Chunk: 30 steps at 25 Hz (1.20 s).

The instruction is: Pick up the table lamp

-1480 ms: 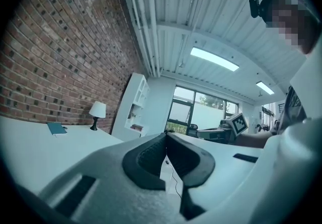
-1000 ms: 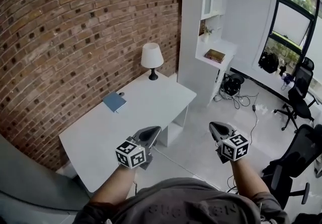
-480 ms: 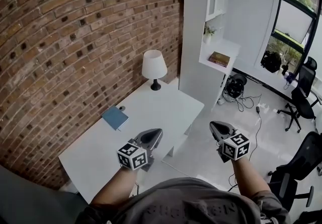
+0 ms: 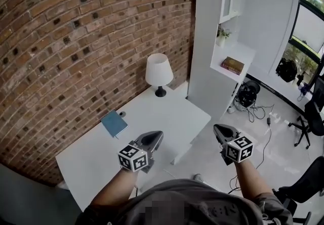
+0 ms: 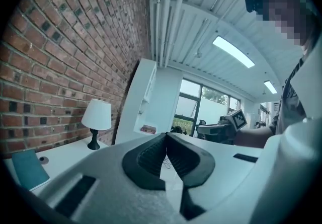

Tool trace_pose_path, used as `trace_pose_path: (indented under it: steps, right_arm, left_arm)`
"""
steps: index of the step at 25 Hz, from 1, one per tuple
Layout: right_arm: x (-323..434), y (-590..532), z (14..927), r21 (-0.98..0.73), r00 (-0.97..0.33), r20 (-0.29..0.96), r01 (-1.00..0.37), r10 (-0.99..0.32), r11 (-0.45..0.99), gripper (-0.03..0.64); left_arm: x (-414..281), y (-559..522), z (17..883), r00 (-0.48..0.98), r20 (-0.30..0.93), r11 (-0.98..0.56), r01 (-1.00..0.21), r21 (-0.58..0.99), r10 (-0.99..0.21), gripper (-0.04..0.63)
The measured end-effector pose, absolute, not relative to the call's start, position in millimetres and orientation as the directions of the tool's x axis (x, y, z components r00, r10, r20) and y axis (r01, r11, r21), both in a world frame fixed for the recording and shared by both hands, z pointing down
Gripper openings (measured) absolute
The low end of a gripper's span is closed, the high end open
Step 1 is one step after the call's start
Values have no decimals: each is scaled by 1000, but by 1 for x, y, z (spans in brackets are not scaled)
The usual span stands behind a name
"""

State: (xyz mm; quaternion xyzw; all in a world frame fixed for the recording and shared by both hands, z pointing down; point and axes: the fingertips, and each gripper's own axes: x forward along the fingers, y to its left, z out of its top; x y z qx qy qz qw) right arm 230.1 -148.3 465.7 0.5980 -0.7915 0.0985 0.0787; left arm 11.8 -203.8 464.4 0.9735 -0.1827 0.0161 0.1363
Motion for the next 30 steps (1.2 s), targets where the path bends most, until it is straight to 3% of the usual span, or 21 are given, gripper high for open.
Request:
trace_pose_path:
  steps: [11, 30]
  right_arm:
    - [350, -293, 457, -10, -429, 218, -899, -877, 438, -6]
    - [356, -373, 464, -41, -281, 207, -960, -937, 278, -6]
  left_arm:
    - [123, -310, 467, 843, 61, -802, -529, 277, -534, 4]
    - [115, -409, 476, 894, 73, -855, -446, 266, -443, 4]
